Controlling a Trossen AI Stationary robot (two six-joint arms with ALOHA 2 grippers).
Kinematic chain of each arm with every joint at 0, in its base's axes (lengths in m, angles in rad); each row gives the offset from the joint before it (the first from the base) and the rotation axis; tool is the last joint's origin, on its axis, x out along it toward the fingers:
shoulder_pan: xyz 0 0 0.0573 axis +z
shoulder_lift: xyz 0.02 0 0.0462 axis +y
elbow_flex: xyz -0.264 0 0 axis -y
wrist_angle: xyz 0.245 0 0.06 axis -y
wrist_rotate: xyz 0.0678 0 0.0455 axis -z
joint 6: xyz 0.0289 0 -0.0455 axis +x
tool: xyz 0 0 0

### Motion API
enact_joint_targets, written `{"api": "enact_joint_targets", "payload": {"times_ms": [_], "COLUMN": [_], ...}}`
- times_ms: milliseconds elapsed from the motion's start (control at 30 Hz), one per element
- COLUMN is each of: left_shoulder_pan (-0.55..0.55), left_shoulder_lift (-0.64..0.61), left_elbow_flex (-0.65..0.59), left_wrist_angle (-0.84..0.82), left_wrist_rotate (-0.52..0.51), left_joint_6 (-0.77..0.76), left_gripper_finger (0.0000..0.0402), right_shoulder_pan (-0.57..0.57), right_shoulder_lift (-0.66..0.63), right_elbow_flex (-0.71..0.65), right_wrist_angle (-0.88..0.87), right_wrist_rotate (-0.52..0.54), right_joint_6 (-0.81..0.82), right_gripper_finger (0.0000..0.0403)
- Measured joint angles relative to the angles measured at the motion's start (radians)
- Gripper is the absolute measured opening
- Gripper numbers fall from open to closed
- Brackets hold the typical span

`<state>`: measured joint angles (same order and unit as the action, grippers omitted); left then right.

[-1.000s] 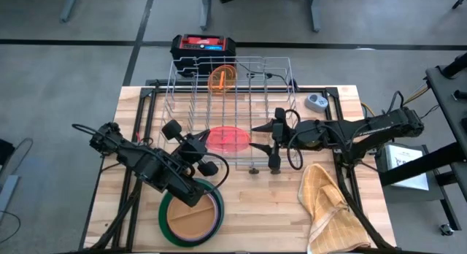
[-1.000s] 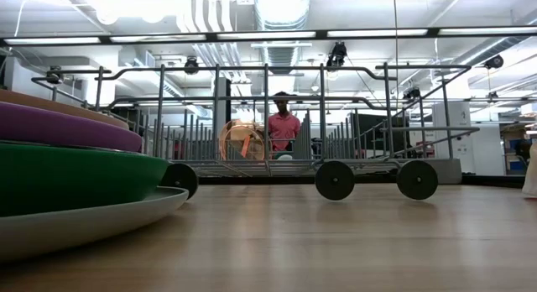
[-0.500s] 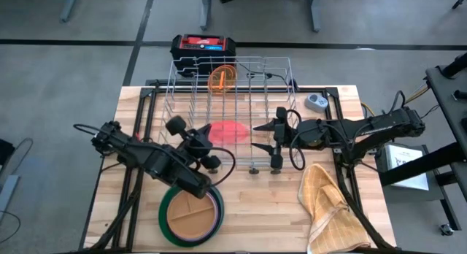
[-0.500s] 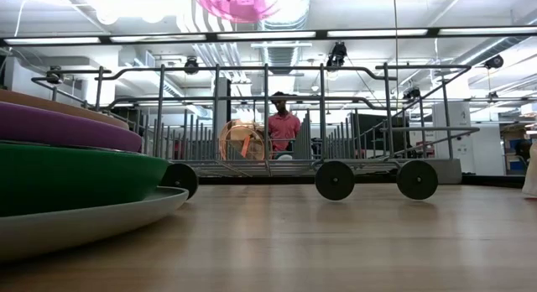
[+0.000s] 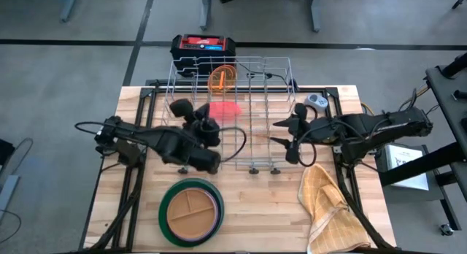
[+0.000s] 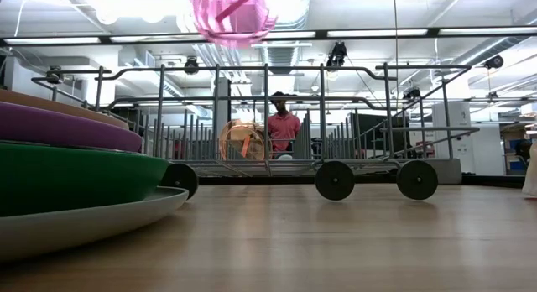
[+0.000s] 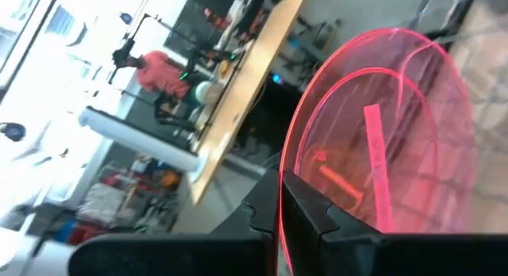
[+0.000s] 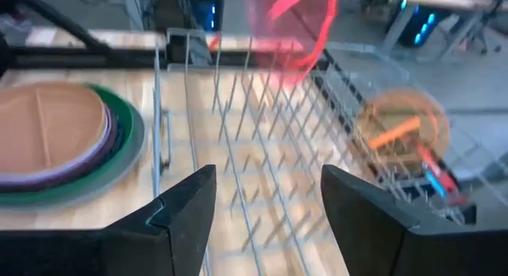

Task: Sort dishes
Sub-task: Put the transparent pink plate into the dish rack

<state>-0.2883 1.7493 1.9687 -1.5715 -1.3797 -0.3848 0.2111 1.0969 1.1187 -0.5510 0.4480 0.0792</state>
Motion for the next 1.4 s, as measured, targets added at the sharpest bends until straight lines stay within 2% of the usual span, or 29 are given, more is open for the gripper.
{"api": "enact_joint_targets", "payload": {"times_ms": [267, 400, 533, 600, 800, 933, 1067, 1400], "left_shoulder_pan": [0.153, 0.253, 0.373, 0.434, 0.580, 0.636, 0.653, 0.658], "left_shoulder_lift": [0.000, 0.000, 0.000, 0.000, 0.000, 0.016, 0.057, 0.158], "left_elbow_flex": [-0.001, -0.001, -0.001, -0.001, -0.001, -0.006, -0.009, -0.009], "left_wrist_angle": [0.046, 0.202, 0.409, 0.488, 0.514, 0.524, 0.526, 0.525], "left_wrist_rotate": [0.076, 0.199, 0.364, 0.395, 0.396, 0.439, 0.483, 0.482], "left_joint_6": [0.162, 0.351, 0.560, 0.606, 0.565, 0.532, 0.532, 0.563], "left_gripper_finger": [0.0000, 0.0000, 0.0000, 0.0000, 0.0000, 0.0000, 0.0000, 0.0000], "right_shoulder_pan": [0.000, 0.000, 0.000, 0.000, 0.000, 0.000, -0.001, -0.002], "right_shoulder_lift": [-0.036, -0.037, -0.036, -0.038, -0.045, -0.047, -0.049, -0.050], "right_elbow_flex": [-0.082, -0.116, -0.136, -0.147, -0.180, -0.195, -0.207, -0.265], "right_wrist_angle": [-0.021, -0.021, -0.021, -0.021, -0.021, -0.021, -0.022, -0.012], "right_wrist_rotate": [0.000, 0.000, 0.000, 0.000, 0.001, 0.010, 0.033, 0.078], "right_joint_6": [0.060, 0.073, 0.085, 0.087, 0.111, 0.112, 0.112, 0.149], "right_gripper_finger": [0.0204, 0.0208, 0.0211, 0.0210, 0.0204, 0.0208, 0.0211, 0.0205]}}
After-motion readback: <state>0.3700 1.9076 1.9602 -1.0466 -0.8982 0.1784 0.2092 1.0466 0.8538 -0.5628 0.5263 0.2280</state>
